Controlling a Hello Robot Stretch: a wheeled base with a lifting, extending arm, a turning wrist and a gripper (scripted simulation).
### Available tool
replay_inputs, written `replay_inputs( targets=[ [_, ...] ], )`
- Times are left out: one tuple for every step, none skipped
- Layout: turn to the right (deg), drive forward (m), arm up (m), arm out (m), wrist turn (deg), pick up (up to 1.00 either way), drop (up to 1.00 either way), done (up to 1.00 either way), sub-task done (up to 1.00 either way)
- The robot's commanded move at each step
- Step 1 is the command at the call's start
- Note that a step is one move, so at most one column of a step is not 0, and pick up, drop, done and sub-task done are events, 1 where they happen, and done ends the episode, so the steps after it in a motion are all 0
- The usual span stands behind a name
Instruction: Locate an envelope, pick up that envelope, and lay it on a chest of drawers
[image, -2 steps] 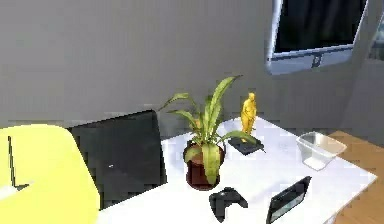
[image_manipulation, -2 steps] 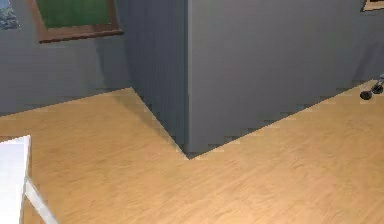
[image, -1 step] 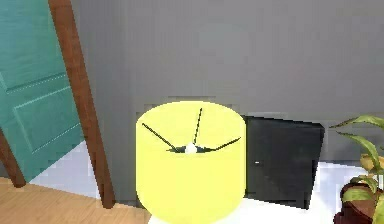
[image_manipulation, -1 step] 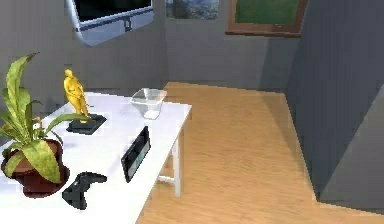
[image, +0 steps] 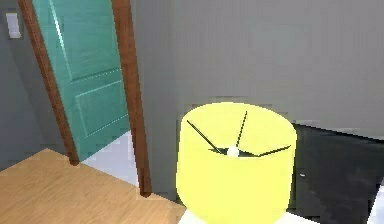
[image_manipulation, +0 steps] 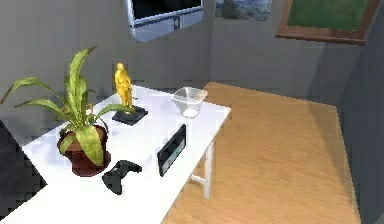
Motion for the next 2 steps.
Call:
replay_inputs(
  targets=[
    [0.0, 0.00, 0.50, 0.00, 0.0, 0.00, 0.00, 0.00, 0.00],
    [0.0, 0.00, 0.32, 0.00, 0.0, 0.00, 0.00, 0.00, 0.00]
  ],
)
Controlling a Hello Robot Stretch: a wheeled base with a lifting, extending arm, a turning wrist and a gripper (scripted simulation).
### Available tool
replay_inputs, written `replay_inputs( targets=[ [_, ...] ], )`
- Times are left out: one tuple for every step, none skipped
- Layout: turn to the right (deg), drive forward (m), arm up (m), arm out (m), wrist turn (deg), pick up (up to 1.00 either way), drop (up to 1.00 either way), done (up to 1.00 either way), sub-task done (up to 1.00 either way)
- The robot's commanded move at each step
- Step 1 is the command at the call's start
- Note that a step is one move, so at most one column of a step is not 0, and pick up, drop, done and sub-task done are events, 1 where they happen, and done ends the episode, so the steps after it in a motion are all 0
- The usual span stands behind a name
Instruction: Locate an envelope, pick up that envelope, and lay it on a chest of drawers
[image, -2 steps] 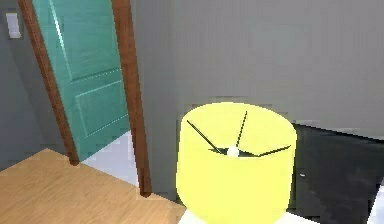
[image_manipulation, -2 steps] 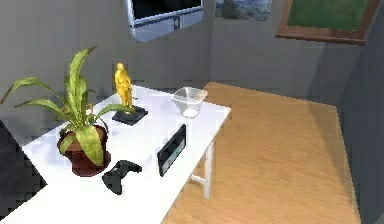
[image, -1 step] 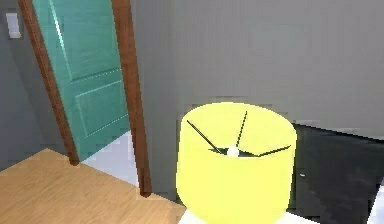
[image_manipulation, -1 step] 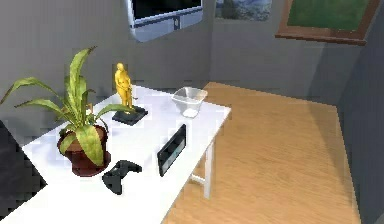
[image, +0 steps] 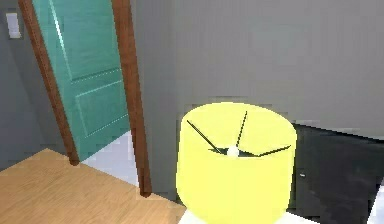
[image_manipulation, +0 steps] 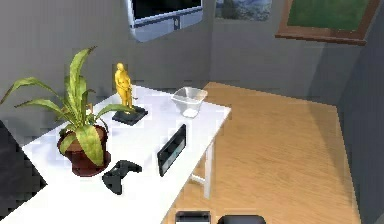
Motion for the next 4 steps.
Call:
replay_inputs(
  targets=[
    [0.0, 0.00, 0.00, 0.32, 0.0, 0.00, 0.00, 0.00, 0.00],
    [0.0, 0.00, 0.00, 0.00, 45.0, 0.00, 0.00, 0.00, 0.00],
    [0.0, 0.00, 0.00, 0.00, 45.0, 0.00, 0.00, 0.00, 0.00],
    [0.0, 0.00, 0.00, 0.00, 45.0, 0.00, 0.00, 0.00, 0.00]
  ],
)
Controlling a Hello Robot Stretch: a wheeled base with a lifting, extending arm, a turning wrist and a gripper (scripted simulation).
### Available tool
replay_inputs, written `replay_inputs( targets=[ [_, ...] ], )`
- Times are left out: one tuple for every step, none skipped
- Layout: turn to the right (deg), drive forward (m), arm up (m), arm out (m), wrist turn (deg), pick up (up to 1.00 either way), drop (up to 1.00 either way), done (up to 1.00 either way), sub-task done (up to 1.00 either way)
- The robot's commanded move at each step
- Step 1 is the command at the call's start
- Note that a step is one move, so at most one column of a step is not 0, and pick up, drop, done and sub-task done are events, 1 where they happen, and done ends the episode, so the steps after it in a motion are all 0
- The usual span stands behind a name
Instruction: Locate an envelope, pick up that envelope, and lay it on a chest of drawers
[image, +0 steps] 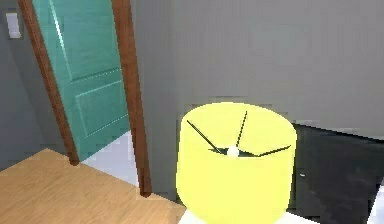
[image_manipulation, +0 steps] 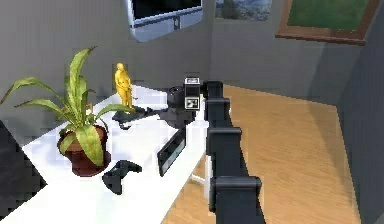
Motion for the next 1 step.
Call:
replay_inputs(
  targets=[
    [0.0, 0.00, 0.00, 0.00, 15.0, 0.00, 0.00, 0.00, 0.00]
  ],
)
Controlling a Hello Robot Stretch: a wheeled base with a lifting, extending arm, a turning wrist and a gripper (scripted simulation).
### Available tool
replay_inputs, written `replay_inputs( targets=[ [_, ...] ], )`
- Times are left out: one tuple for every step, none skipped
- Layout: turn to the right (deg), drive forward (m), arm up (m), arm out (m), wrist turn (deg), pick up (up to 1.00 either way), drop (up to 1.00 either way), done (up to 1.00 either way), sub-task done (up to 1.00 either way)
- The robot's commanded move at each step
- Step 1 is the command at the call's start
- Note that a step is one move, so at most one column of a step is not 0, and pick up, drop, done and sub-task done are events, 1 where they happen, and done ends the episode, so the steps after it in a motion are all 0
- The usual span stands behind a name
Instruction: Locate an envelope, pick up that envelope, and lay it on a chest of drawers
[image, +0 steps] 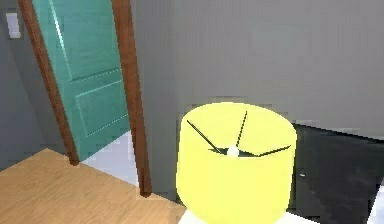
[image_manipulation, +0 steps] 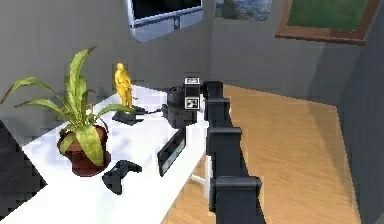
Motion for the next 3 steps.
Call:
replay_inputs(
  targets=[
    [0.0, 0.00, -0.30, 0.00, 0.0, 0.00, 0.00, 0.00, 0.00],
    [0.0, 0.00, 0.00, 0.00, 0.0, 1.00, 0.00, 0.00, 0.00],
    [0.0, 0.00, 0.10, 0.00, 0.0, 0.00, 0.00, 0.00, 0.00]
  ],
)
